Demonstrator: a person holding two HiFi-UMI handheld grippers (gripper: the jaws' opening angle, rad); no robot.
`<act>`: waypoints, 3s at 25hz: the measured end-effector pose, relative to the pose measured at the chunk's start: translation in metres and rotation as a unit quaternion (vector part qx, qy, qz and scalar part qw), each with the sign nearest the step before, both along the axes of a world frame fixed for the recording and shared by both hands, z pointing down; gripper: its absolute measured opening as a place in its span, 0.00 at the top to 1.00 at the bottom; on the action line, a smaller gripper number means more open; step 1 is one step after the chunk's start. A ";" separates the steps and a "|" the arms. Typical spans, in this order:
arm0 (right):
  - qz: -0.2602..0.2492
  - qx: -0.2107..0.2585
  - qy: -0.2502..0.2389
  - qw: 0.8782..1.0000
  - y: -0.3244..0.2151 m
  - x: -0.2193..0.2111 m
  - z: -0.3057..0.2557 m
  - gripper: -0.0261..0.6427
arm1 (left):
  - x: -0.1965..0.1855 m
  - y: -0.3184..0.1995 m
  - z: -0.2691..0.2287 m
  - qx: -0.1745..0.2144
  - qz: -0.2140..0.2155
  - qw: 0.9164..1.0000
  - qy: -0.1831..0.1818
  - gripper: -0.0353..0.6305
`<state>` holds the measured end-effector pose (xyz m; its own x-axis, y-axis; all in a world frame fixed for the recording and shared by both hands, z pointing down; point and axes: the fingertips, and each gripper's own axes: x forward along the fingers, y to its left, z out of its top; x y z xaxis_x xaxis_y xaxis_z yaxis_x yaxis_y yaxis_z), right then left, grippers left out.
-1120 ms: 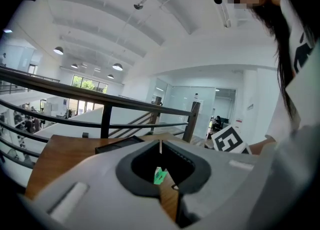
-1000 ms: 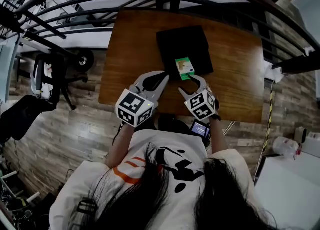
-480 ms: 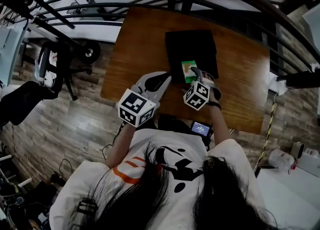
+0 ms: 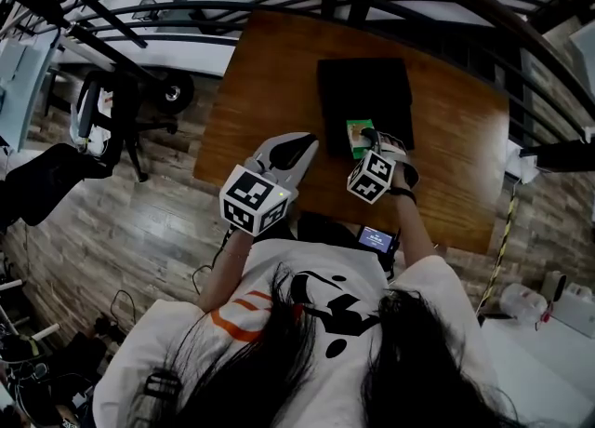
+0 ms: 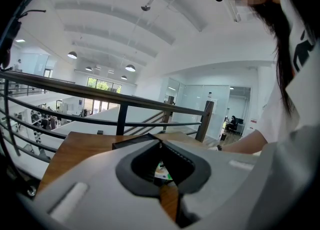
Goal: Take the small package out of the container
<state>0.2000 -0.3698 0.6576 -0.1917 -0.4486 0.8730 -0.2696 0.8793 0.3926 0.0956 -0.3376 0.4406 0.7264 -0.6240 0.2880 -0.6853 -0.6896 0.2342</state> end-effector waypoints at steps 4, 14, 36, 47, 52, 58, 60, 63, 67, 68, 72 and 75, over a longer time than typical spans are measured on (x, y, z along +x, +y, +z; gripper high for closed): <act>0.024 -0.007 -0.023 0.999 0.008 0.002 -0.012 0.59 | 0.002 0.001 -0.001 0.001 0.009 1.000 0.004 0.95; 0.114 0.034 -0.096 0.988 0.010 -0.003 -0.064 0.77 | 0.000 0.008 -0.005 0.003 0.032 0.999 0.011 0.94; 0.267 0.094 -0.267 0.921 0.088 -0.104 -0.161 0.78 | -0.099 0.063 -0.009 0.016 0.069 0.997 0.016 0.94; 0.302 0.118 -0.288 0.901 0.145 -0.153 -0.175 0.78 | -0.146 0.109 -0.010 0.022 0.106 0.994 0.013 0.95; 0.316 0.118 -0.291 0.895 0.163 -0.158 -0.177 0.78 | -0.148 0.121 -0.009 0.017 0.120 0.992 0.021 0.94; 0.328 0.117 -0.283 0.894 0.178 -0.155 -0.180 0.78 | -0.141 0.129 -0.010 0.015 0.133 0.990 0.035 0.94; 0.329 0.115 -0.282 0.894 0.181 -0.156 -0.179 0.78 | -0.140 0.132 -0.010 0.016 0.139 0.990 0.035 0.94; 0.325 0.107 -0.284 0.896 0.185 -0.157 -0.176 0.78 | -0.138 0.137 -0.009 0.020 0.145 0.989 0.027 0.94; 0.319 0.103 -0.282 0.899 0.193 -0.153 -0.173 0.78 | -0.133 0.141 -0.007 0.017 0.137 0.990 0.024 0.94; 0.315 0.102 -0.281 0.901 0.195 -0.152 -0.173 0.78 | -0.131 0.142 -0.007 0.016 0.134 0.991 0.023 0.94; 0.304 0.099 -0.280 0.905 0.207 -0.142 -0.174 0.78 | -0.121 0.152 -0.009 0.014 0.122 0.992 0.017 0.94; 0.302 0.098 -0.283 0.905 0.220 -0.129 -0.178 0.78 | -0.108 0.164 -0.012 0.013 0.119 0.993 0.015 0.95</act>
<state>0.0707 -0.1502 0.4801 -0.2518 -0.7559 0.6043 -0.8843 0.4334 0.1738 -0.0128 -0.1735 0.4288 0.8617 -0.4411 0.2510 -0.4959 -0.8367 0.2323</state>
